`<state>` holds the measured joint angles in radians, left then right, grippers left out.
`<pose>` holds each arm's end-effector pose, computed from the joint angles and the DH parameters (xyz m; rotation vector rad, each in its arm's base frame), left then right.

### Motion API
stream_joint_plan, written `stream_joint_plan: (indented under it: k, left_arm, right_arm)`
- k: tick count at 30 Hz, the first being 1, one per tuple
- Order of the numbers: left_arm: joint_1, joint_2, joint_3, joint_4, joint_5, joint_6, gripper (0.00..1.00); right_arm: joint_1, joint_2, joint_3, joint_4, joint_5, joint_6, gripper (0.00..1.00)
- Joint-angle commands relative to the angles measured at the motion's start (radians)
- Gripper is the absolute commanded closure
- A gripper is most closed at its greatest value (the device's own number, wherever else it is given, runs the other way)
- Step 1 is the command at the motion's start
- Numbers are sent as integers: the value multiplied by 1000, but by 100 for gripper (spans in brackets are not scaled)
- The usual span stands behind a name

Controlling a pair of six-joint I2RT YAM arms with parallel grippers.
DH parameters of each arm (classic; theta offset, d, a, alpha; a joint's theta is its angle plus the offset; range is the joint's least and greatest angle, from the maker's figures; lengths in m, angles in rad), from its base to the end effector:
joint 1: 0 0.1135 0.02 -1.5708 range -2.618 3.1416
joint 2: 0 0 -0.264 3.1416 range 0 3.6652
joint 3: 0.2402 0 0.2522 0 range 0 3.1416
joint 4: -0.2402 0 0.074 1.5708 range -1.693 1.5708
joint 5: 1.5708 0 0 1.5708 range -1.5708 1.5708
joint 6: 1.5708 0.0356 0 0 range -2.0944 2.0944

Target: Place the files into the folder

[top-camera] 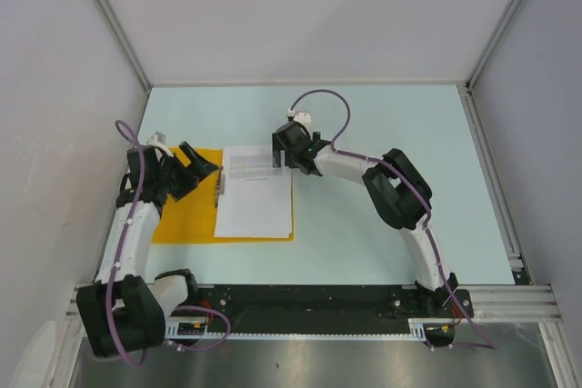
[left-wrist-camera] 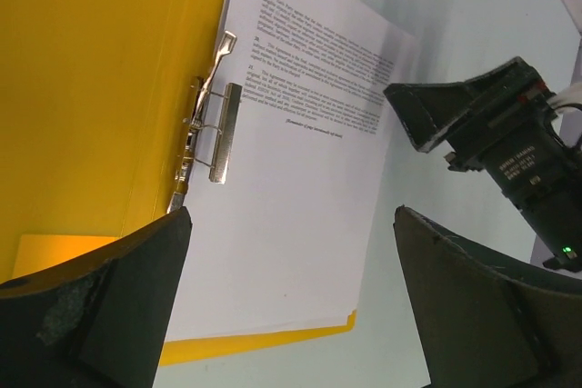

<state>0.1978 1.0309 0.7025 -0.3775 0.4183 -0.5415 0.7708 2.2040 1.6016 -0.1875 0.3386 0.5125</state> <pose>0.2152 0.0284 0.2486 -0.6146 2.2037 -0.6559 0.3582 0.3314 0.1605 -0.1365 2.3143 0.2530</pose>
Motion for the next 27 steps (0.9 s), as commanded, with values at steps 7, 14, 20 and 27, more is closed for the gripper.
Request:
stream_joint_plan:
  k: [7,14,20,27]
  left_arm:
    - [35,277,98,164,13,-61,6]
    - [49,434,192,150,91,-24,16]
    - [66,269,124,193,62,-41,9]
    - [74,190,97,203,42,-17,4]
  right_arm:
    - [131,-123,61,141,-223,9,9]
    - [102,37,112,420,-530,181,17]
    - [70,195,245,487,-615,204,22]
    - [61,302,365,465,-644,199,36]
